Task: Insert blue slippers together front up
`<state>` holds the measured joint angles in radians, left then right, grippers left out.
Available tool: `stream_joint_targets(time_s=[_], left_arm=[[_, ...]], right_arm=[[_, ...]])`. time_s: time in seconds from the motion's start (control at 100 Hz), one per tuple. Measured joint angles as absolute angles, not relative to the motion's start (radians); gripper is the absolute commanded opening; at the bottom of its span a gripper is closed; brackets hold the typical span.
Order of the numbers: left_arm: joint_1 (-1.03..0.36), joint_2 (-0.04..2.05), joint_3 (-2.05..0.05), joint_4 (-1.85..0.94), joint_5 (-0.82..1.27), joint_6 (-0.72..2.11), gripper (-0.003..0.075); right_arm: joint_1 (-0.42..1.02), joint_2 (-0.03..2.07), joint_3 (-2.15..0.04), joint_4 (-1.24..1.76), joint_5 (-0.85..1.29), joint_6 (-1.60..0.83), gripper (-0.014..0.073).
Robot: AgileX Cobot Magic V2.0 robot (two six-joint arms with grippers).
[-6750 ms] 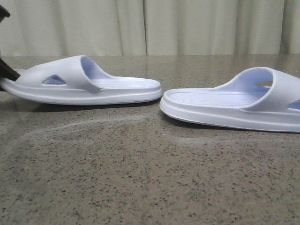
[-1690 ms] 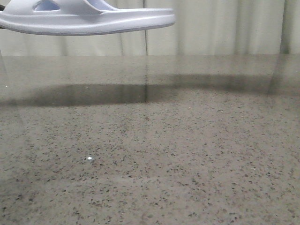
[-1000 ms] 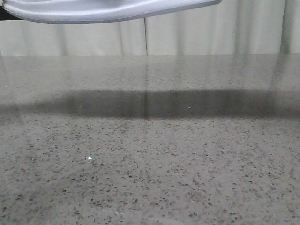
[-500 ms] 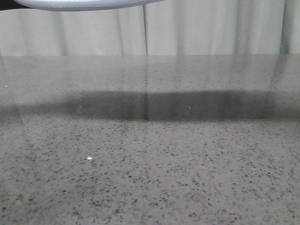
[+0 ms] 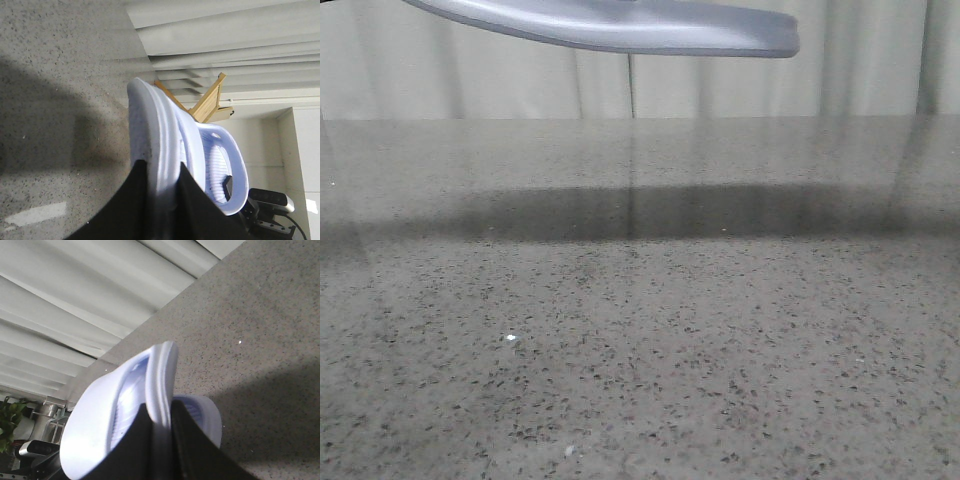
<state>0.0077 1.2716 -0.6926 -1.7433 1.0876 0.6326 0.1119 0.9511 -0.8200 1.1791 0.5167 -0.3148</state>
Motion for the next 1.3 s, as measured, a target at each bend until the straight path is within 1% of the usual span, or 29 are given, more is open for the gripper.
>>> stream_joint_targets(time_s=[0.11,0.36,0.52,0.82,1.19,1.27,1.3], left_arm=[[0.008,1.272,-0.693,-1.746,1.074,0.633,0.0027],[0.008,1.272,-0.693,-1.752,1.061,0.633,0.0027],[-0.029,1.272,-0.693,-1.755,1.026,0.633,0.0027],[-0.125,1.272,-0.689,-1.757,0.955,0.640,0.0027],[-0.137,1.272,-0.684,-1.753,0.941,0.641,0.0027],[-0.122,1.272,-0.684,-1.753,0.944,0.642,0.0027],[-0.112,1.272,-0.684,-1.753,0.949,0.642,0.0027]], right_arm=[[0.112,1.000,-0.820,1.263,0.520,-0.403,-0.0107],[0.110,1.058,-0.820,1.350,0.535,-0.510,-0.0107],[0.106,1.105,-0.822,1.408,0.552,-0.583,-0.0107],[0.092,1.163,-0.823,1.452,0.555,-0.671,-0.0107],[0.092,1.189,-0.824,1.475,0.563,-0.750,-0.0106],[0.092,1.189,-0.824,1.479,0.563,-0.768,-0.0080],[0.092,1.189,-0.824,1.479,0.563,-0.775,-0.0057]])
